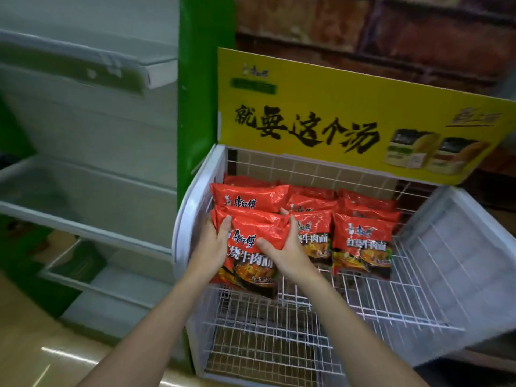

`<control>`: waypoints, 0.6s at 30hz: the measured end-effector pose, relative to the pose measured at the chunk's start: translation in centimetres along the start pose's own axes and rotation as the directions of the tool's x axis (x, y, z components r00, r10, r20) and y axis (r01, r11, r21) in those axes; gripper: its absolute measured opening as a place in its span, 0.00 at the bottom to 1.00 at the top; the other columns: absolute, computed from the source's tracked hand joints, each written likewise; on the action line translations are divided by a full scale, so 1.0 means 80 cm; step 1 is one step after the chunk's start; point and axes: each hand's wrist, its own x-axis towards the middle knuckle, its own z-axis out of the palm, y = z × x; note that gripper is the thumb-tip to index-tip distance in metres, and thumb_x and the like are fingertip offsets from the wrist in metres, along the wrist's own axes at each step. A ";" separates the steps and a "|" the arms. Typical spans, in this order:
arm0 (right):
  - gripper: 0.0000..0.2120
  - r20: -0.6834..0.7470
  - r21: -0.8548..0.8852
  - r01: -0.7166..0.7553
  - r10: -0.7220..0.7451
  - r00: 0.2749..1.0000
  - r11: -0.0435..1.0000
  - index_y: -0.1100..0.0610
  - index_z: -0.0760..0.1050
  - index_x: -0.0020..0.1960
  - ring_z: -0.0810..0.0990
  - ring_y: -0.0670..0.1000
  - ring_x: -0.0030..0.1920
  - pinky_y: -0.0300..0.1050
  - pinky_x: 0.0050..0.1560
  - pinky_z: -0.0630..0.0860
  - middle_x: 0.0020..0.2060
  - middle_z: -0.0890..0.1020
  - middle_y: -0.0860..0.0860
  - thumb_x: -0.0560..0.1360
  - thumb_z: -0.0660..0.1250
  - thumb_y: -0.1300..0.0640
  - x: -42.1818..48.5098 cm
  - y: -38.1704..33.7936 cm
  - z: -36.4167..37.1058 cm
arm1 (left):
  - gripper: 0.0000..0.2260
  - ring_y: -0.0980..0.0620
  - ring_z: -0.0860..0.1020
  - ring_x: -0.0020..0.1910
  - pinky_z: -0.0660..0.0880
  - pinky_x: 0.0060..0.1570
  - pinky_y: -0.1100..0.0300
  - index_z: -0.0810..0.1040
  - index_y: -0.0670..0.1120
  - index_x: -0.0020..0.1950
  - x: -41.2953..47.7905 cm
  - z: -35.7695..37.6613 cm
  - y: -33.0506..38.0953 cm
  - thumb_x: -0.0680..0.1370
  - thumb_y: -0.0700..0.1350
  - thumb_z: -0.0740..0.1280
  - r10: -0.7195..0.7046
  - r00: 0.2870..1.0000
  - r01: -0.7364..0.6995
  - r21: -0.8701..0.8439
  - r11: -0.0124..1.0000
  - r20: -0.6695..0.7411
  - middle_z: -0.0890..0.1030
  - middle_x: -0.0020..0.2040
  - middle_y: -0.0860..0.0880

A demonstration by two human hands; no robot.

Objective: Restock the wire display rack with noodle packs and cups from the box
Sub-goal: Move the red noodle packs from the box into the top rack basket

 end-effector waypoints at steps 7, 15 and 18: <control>0.34 0.000 -0.095 0.011 -0.011 1.000 0.995 0.42 0.55 0.69 0.80 0.43 0.52 0.39 0.51 0.80 0.60 0.76 0.47 0.72 0.73 0.50 0.035 0.035 0.017 | 0.24 0.46 0.72 0.67 0.67 0.68 0.44 0.58 0.55 0.76 0.013 0.012 -0.022 0.81 0.59 0.55 -0.191 0.977 0.196 0.036 0.980 -0.099 0.72 0.70 0.50; 0.43 -0.078 -0.404 0.034 -0.071 0.994 0.914 0.48 0.58 0.73 0.69 0.51 0.67 0.55 0.68 0.70 0.68 0.67 0.50 0.65 0.70 0.33 0.046 0.035 0.009 | 0.22 0.52 0.75 0.55 0.74 0.60 0.46 0.55 0.59 0.74 0.016 0.024 -0.025 0.81 0.60 0.53 -0.183 0.977 0.189 0.048 0.981 -0.108 0.74 0.62 0.53; 0.45 0.018 -0.603 0.049 -0.048 0.999 0.796 0.50 0.57 0.73 0.68 0.51 0.69 0.56 0.70 0.69 0.71 0.65 0.49 0.65 0.68 0.30 0.039 0.044 0.009 | 0.29 0.50 0.75 0.60 0.73 0.61 0.45 0.51 0.60 0.75 -0.004 0.025 -0.031 0.76 0.60 0.57 -0.160 0.978 0.174 0.096 0.980 -0.134 0.71 0.66 0.54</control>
